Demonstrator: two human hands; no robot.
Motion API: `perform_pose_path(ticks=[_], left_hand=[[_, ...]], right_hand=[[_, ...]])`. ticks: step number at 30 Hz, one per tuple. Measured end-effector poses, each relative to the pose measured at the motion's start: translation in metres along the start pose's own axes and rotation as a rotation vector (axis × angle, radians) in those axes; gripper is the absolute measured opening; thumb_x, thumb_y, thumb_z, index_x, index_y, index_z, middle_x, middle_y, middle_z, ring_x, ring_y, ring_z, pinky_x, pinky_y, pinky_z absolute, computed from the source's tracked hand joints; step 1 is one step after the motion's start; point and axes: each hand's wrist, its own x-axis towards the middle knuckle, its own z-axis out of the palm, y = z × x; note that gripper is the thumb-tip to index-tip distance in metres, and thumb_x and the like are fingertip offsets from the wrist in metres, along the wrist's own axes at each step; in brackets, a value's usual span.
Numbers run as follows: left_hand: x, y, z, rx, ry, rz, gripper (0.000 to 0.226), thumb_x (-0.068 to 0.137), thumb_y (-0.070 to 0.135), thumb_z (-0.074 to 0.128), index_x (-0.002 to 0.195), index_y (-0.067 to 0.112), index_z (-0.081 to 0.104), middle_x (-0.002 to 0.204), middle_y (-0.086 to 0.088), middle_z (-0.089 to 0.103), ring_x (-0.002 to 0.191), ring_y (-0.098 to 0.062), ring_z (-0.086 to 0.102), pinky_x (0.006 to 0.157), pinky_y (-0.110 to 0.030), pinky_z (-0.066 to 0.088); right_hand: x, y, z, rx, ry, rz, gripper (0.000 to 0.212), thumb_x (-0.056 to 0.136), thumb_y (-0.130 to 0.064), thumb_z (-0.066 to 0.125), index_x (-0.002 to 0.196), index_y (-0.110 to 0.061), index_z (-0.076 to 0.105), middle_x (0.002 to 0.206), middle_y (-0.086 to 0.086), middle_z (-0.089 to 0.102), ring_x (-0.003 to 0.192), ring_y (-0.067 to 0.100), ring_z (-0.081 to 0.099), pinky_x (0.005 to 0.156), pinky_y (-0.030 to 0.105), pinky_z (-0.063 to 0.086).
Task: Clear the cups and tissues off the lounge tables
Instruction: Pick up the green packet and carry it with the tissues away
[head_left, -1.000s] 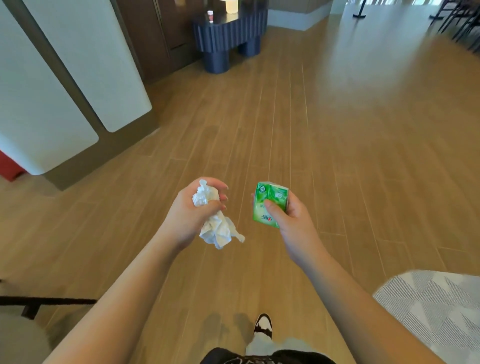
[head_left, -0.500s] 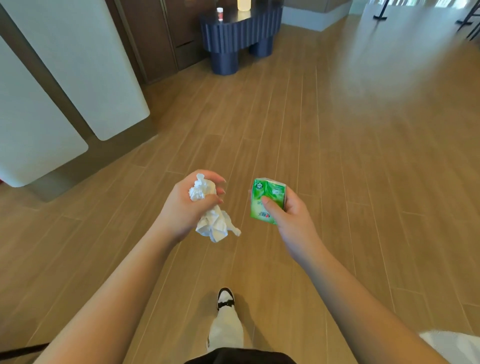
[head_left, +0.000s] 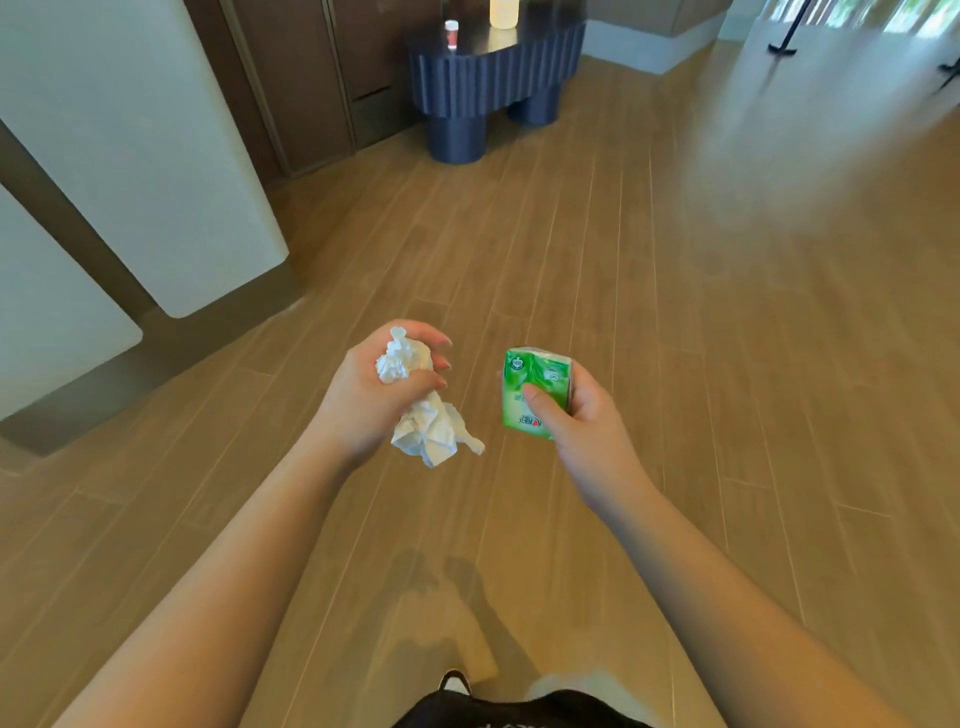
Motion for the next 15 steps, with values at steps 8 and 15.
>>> perform_pose_path(ticks=[8, 15], left_hand=[[0.147, -0.020, 0.028, 0.054, -0.035, -0.006, 0.027, 0.074, 0.013, 0.065, 0.094, 0.031, 0.073, 0.091, 0.000, 0.073, 0.082, -0.014, 0.070, 0.070, -0.025, 0.060], [0.288, -0.013, 0.070, 0.092, -0.051, -0.023, 0.032, 0.081, 0.005, 0.065, 0.098, 0.030, 0.073, 0.093, 0.001, 0.074, 0.081, -0.010, 0.072, 0.066, -0.018, 0.056]], right_hand=[[0.137, 0.020, -0.057, 0.047, 0.053, 0.044, 0.027, 0.089, -0.030, 0.062, 0.116, -0.033, 0.066, 0.114, 0.000, 0.074, 0.109, 0.021, 0.069, 0.095, 0.044, 0.056], [0.277, 0.008, -0.121, 0.070, 0.063, 0.049, 0.026, 0.092, -0.025, 0.062, 0.117, -0.027, 0.066, 0.115, 0.001, 0.074, 0.110, 0.021, 0.069, 0.099, 0.048, 0.054]])
